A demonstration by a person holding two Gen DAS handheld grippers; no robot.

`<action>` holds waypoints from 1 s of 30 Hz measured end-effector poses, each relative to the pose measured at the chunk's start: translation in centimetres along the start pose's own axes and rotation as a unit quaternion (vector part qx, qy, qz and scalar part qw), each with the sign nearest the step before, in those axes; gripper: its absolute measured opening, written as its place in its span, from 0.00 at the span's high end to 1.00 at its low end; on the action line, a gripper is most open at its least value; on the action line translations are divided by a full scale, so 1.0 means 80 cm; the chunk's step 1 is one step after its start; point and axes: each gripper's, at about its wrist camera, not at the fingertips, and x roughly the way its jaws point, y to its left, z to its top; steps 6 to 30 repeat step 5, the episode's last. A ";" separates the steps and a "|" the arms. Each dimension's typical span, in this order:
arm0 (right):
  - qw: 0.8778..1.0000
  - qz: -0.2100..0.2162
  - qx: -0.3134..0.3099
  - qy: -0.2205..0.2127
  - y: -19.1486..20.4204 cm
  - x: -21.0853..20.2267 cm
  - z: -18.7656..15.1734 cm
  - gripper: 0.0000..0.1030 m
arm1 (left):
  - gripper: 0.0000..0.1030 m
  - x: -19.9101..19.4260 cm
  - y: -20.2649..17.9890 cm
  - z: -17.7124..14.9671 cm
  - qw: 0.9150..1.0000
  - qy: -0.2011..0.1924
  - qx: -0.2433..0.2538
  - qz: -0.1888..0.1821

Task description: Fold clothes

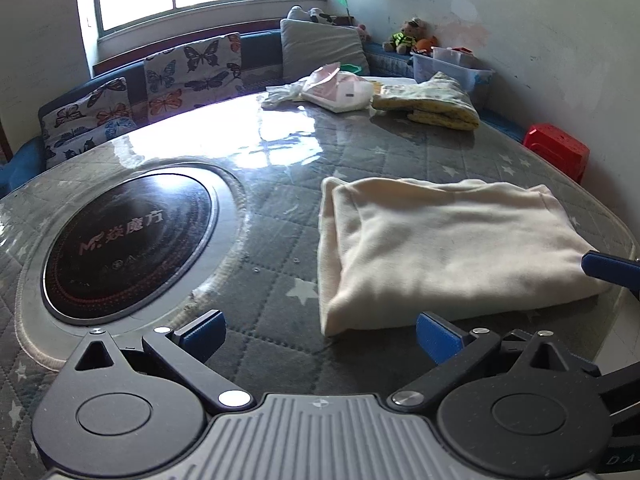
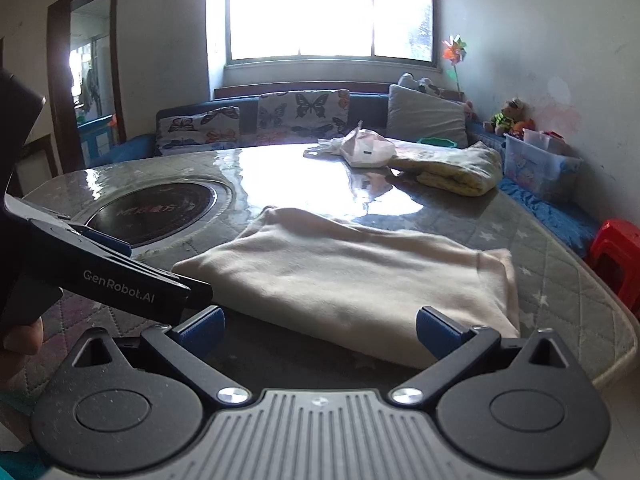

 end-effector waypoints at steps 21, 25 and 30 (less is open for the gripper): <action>1.000 0.019 -0.021 -0.010 0.015 0.014 0.023 0.00 | 0.00 -0.004 0.026 0.008 1.000 -0.012 -0.014 0.023; 1.000 0.019 -0.021 -0.010 0.015 0.014 0.023 0.00 | 0.00 -0.004 0.026 0.008 1.000 -0.012 -0.014 0.023; 1.000 0.019 -0.021 -0.010 0.015 0.014 0.023 0.00 | 0.00 -0.004 0.026 0.008 1.000 -0.012 -0.014 0.023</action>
